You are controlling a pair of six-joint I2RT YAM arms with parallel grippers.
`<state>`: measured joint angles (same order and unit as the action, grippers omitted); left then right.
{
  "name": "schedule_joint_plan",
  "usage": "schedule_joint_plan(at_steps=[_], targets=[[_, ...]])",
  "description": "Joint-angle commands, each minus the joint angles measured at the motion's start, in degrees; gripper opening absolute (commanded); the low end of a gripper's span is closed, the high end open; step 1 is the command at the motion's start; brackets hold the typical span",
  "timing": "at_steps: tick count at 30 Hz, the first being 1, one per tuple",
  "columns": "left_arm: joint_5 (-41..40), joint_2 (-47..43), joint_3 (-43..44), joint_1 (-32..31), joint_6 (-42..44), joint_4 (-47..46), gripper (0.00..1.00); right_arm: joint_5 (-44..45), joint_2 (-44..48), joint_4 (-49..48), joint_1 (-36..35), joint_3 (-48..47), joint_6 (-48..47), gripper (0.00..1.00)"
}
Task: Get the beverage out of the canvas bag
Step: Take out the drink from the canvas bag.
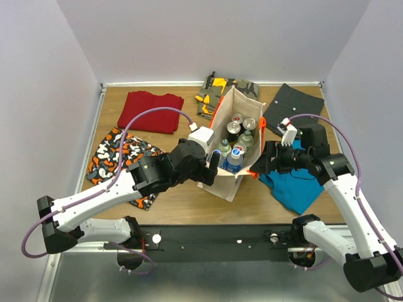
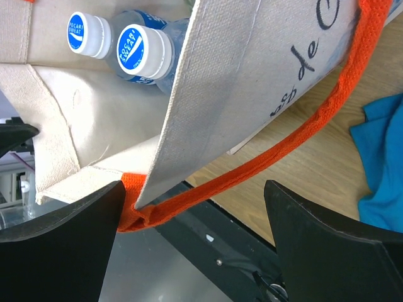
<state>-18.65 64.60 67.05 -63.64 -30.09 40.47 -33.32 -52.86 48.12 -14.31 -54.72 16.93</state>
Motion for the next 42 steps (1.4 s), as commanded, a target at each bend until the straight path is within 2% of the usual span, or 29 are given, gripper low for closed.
schedule_joint_plan(at_steps=[1, 5, 11, 15, 19, 22, 24, 33, 42], targets=[[-4.71, -0.79, 1.68, -0.52, 0.38, 6.11, 0.95, -0.69, -0.49, 2.07, -1.25, 1.02, -1.19, 1.00], [-7.79, 0.52, 7.73, -0.61, 1.87, 7.96, 0.97, 0.10, -0.66, 2.07, -1.78, 1.11, -1.11, 1.00], [-10.96, 5.79, 23.55, -0.52, 8.46, 10.95, 0.99, 1.06, -0.31, 2.24, -2.31, 0.93, -1.20, 1.00], [-8.26, 11.06, 34.35, -0.52, 13.55, 9.20, 0.99, 1.77, -0.14, 2.42, -2.48, 1.37, -1.20, 1.00], [-3.95, 17.48, 39.30, -0.52, 16.02, 8.49, 0.99, 2.38, 0.13, 2.51, -2.92, 1.46, -1.11, 1.00], [-0.70, 21.18, 38.08, -0.61, 14.97, 8.05, 0.99, 2.91, 0.13, 2.68, -3.27, 1.46, -1.11, 1.00], [0.37, 22.06, 34.32, -0.52, 13.22, 7.00, 0.99, 3.09, 0.21, 2.86, -3.45, 1.28, -1.19, 1.00], [4.33, 20.13, 22.44, 0.88, 8.21, 0.05, 0.96, 3.70, 0.39, 3.12, -4.06, 1.81, -1.28, 1.00], [3.10, 15.92, 15.05, 1.23, 3.28, -2.32, 0.92, 5.71, -0.14, 3.30, -5.65, 0.93, -1.55, 1.00]])
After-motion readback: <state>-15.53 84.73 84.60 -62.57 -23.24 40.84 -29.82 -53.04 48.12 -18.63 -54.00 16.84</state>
